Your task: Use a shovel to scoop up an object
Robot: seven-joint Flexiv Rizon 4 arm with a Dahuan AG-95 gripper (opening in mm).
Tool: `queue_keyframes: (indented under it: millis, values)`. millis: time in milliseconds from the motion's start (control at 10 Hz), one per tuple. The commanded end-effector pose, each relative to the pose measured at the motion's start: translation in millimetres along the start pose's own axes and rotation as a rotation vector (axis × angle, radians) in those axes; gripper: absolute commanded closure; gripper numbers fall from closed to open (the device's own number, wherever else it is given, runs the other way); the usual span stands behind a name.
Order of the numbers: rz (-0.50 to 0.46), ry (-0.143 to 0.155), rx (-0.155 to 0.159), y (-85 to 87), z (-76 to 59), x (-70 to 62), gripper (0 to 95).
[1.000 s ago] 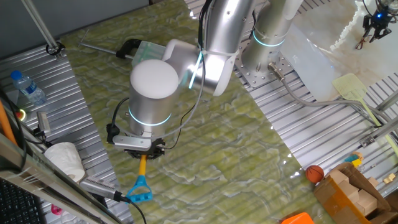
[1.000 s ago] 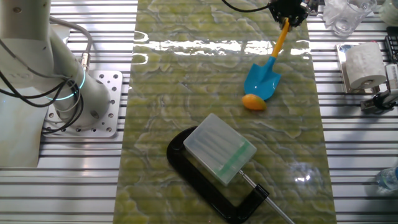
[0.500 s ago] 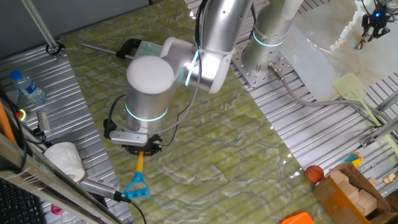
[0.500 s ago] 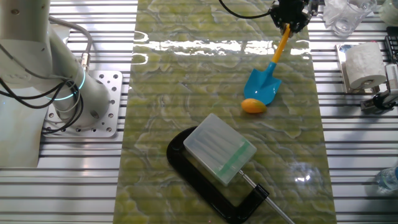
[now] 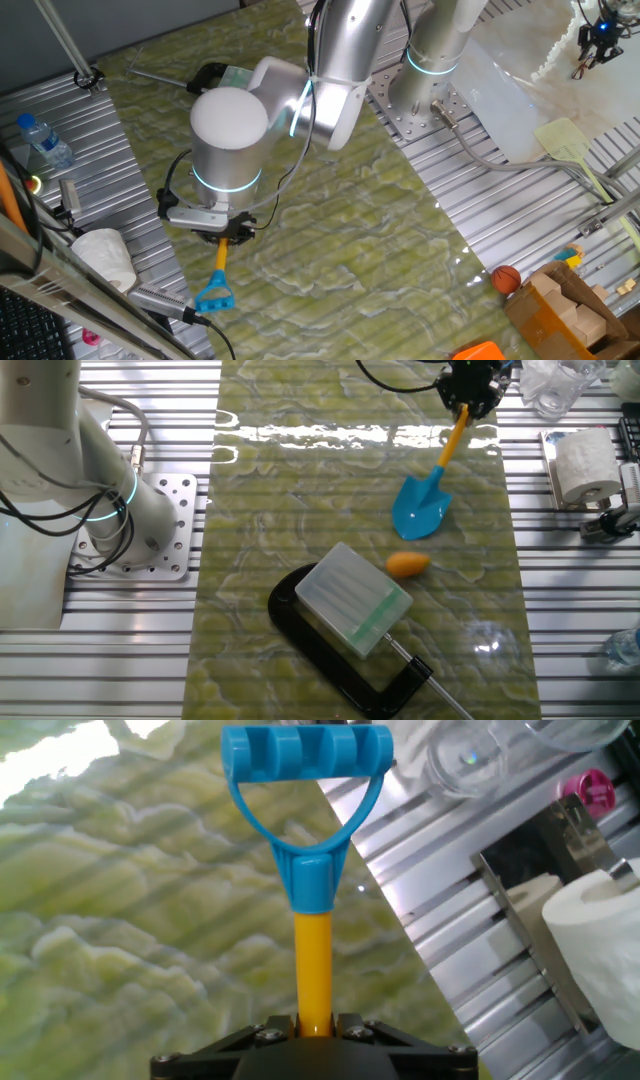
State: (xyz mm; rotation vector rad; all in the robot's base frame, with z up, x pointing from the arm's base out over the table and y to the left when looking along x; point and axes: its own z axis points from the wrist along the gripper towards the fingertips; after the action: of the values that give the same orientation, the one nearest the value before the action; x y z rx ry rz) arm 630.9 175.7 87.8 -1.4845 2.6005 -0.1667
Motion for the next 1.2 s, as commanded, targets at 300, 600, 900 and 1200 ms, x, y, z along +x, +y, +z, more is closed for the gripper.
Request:
queue_keyframes:
  millis: [300, 600, 900, 1200]
  values:
    - [-0.058, 0.012, 0.013, -6.6, -0.4, 8.6, 95.0]
    - [-0.089, 0.021, 0.038, -10.9, -0.3, 14.0, 95.0]
    - [-0.122, 0.022, 0.075, -19.4, 2.1, 25.5, 95.0]
    - [-0.133, 0.007, 0.095, -25.6, 8.4, 34.8, 95.0]
